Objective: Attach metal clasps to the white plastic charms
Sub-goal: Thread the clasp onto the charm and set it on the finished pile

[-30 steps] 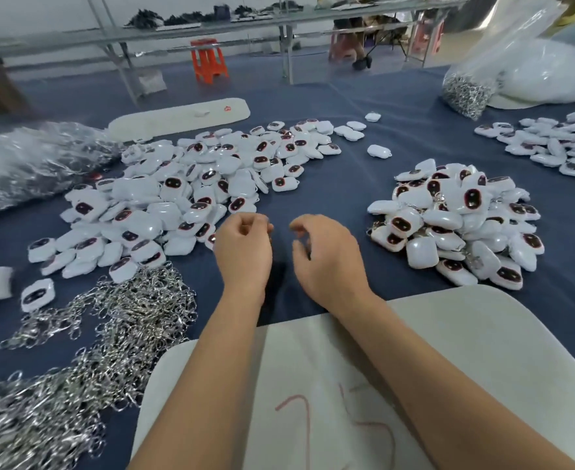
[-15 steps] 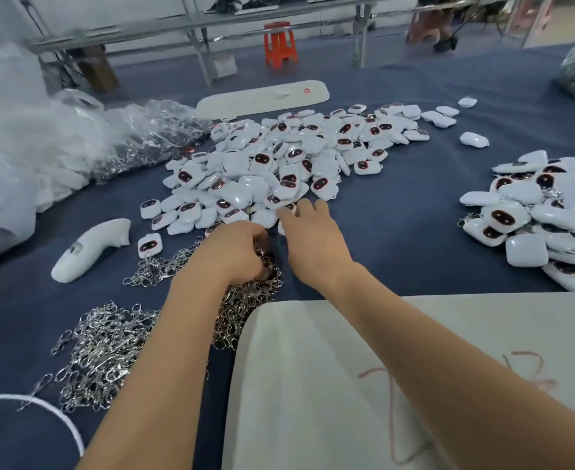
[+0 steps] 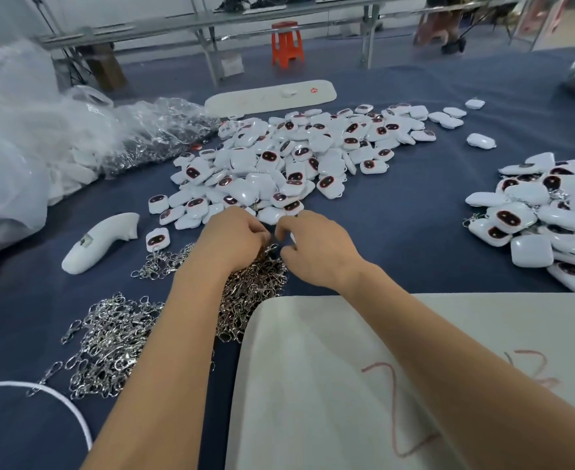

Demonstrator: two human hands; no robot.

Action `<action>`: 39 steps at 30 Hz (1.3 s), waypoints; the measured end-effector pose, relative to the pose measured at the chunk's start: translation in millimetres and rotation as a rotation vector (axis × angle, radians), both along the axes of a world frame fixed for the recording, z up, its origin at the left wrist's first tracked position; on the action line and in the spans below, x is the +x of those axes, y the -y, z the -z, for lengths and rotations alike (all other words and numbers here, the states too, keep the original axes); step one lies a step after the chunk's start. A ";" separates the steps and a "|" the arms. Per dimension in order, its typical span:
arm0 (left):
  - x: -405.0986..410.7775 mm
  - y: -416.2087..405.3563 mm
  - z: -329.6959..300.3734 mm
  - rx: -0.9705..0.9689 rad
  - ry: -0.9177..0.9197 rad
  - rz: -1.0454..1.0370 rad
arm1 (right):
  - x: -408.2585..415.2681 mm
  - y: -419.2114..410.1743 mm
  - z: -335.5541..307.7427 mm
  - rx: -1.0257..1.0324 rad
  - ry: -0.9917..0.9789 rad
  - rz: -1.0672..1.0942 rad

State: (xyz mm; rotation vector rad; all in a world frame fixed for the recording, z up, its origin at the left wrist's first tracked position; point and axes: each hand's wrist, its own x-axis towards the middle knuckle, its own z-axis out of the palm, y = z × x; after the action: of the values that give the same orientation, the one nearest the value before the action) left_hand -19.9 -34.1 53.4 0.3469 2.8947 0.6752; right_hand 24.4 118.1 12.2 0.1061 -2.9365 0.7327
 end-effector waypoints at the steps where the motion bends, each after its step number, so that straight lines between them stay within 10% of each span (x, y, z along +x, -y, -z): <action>1: 0.0 -1.9 -0.3 0.004 0.009 -0.006 | -0.2 -0.4 1.2 -0.037 0.006 0.008; 26: 38.8 -124.6 54.2 1.052 0.150 -0.154 | 54.4 -128.7 17.2 -0.566 -0.219 0.277; 39: 39.5 -127.2 62.7 0.868 0.074 0.058 | 60.0 -126.1 22.7 -0.475 -0.316 0.212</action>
State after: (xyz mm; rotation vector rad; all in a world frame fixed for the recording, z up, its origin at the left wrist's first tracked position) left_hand 19.6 93.1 -9.3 0.4692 2.3424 1.8507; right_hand 84.4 244.1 -10.4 -0.1184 -2.3617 1.2210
